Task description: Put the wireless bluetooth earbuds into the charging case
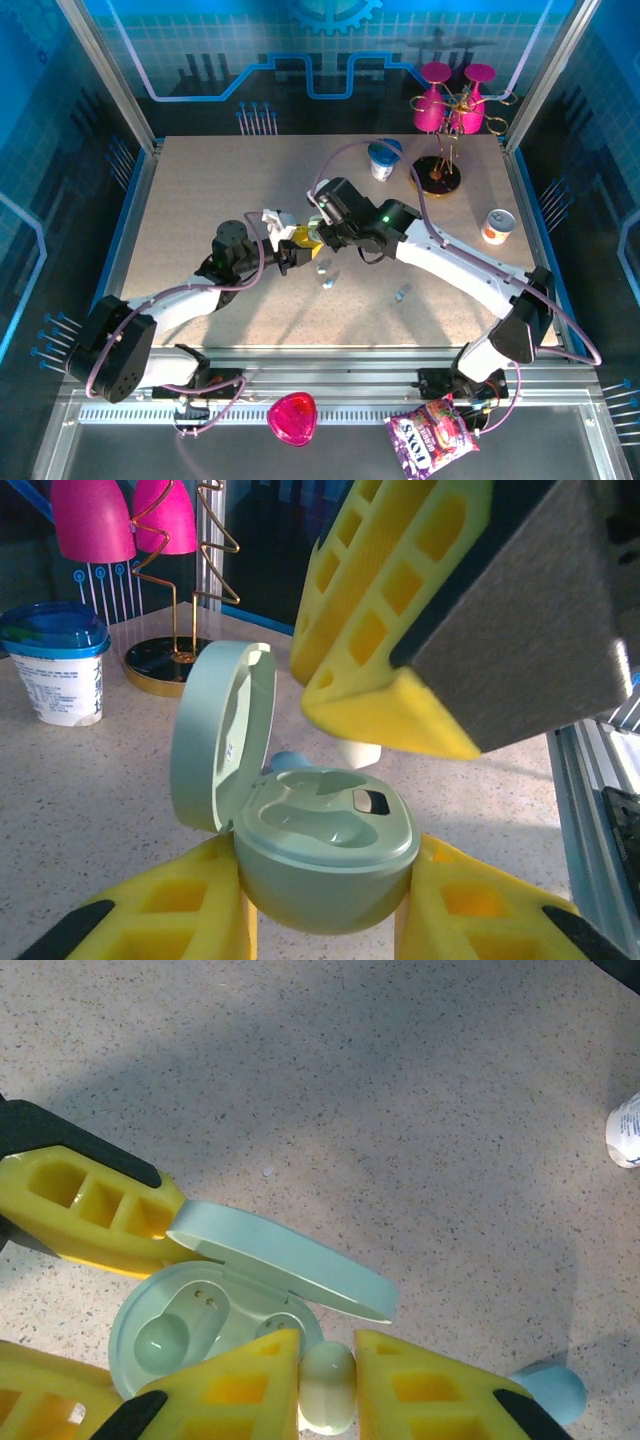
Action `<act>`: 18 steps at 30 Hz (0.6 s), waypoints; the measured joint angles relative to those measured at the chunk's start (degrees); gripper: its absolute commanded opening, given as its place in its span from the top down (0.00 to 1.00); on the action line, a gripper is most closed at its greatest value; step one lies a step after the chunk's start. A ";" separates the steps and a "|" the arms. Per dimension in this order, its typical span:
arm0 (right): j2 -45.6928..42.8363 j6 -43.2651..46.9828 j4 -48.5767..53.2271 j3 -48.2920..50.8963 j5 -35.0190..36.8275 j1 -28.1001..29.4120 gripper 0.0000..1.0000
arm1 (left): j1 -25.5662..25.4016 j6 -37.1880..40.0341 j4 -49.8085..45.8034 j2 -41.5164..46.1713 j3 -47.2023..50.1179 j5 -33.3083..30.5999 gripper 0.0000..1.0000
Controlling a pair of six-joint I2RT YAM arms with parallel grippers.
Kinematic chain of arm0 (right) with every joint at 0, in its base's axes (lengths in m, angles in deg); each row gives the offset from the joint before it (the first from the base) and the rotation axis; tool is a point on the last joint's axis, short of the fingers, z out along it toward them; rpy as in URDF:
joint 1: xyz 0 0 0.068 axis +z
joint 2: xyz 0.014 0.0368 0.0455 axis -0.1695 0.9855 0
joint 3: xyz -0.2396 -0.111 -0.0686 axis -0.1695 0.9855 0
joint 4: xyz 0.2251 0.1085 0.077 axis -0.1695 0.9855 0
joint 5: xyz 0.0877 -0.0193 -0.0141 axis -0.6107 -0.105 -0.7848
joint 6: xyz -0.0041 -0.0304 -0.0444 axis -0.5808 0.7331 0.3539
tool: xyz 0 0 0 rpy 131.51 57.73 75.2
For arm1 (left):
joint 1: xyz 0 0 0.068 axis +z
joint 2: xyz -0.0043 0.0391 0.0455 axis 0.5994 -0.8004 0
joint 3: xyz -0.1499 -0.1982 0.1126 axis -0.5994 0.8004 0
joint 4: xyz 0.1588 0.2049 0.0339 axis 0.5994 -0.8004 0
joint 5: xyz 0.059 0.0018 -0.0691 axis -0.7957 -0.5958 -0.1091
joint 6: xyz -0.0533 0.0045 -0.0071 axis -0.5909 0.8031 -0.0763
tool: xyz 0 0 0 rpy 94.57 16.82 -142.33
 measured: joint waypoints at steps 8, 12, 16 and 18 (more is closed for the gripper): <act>1.22 0.39 -1.09 -0.04 -0.74 0.00 0.81 | 0.00 -2.08 0.04 0.00 -0.15 0.74 0.74; 1.36 0.61 -1.14 -0.04 -0.81 0.00 0.82 | 0.00 -2.89 0.02 0.00 -0.22 0.74 0.74; 1.36 0.94 -1.16 -0.04 -0.81 0.00 0.81 | 0.00 -2.89 -0.04 0.00 -0.48 0.72 0.74; 1.33 1.03 -1.18 -0.04 -0.96 0.00 0.82 | 0.00 -2.89 -0.04 0.00 -0.52 0.72 0.74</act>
